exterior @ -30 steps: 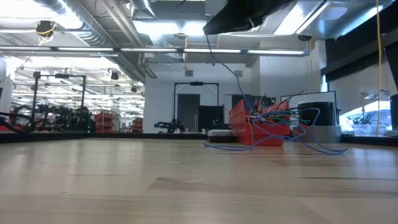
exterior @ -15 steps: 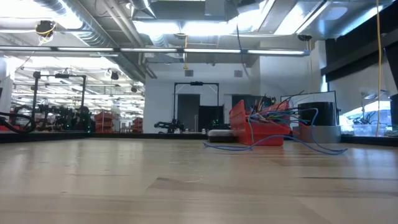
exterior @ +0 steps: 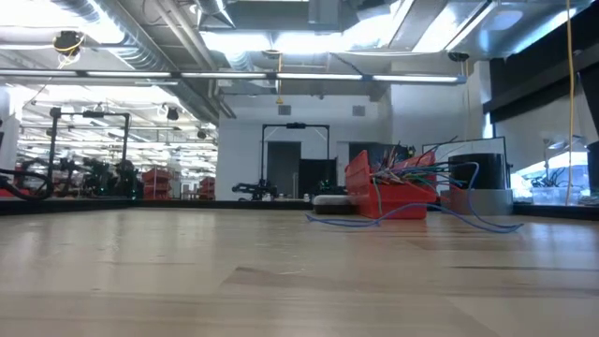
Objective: Coil cords
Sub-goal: Uncoil the blue wire from the black spool
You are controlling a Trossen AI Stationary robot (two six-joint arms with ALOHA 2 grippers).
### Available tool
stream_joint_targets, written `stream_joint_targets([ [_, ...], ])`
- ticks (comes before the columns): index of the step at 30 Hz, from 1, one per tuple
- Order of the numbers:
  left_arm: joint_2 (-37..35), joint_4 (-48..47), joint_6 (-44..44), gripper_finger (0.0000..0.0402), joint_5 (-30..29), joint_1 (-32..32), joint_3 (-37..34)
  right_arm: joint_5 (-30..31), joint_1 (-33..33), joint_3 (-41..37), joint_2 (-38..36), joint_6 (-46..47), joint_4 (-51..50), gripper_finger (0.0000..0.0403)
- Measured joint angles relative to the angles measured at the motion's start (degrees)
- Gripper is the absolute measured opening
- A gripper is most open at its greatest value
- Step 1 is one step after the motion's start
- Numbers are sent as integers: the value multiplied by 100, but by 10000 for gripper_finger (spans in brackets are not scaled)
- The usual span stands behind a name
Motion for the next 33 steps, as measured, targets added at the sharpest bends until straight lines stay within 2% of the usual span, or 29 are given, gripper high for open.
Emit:
stream_joint_targets([
  [3,171,243,124,5,790,41,0,-13,-255,36,0,-96,-10,3],
  [6,192,410,281,5,1276,-40,-2,-52,-560,36,9,85,-354,4],
  [10,53,736,808,5,1389,-289,0,-193,-941,24,115,768,-1139,3],
  [13,-100,899,1186,5,1166,-533,-2,-454,-1084,-111,178,1272,-1671,2],
  [16,-265,926,1192,5,99,-810,-2,-570,-1078,-415,205,1544,-2022,3],
  [21,-357,921,1168,5,-2825,-1247,-2,-402,-864,-810,229,2272,-2770,4],
  [25,-368,738,926,5,-4618,-1344,-2,-165,-638,-937,230,3098,-3699,4],
  [28,-370,235,523,5,-5255,-1252,-2,65,-389,-936,194,3728,-4425,5],
  [33,-370,-307,-9,5,-5303,-958,-7,450,52,-703,46,4763,-5565,5],
])
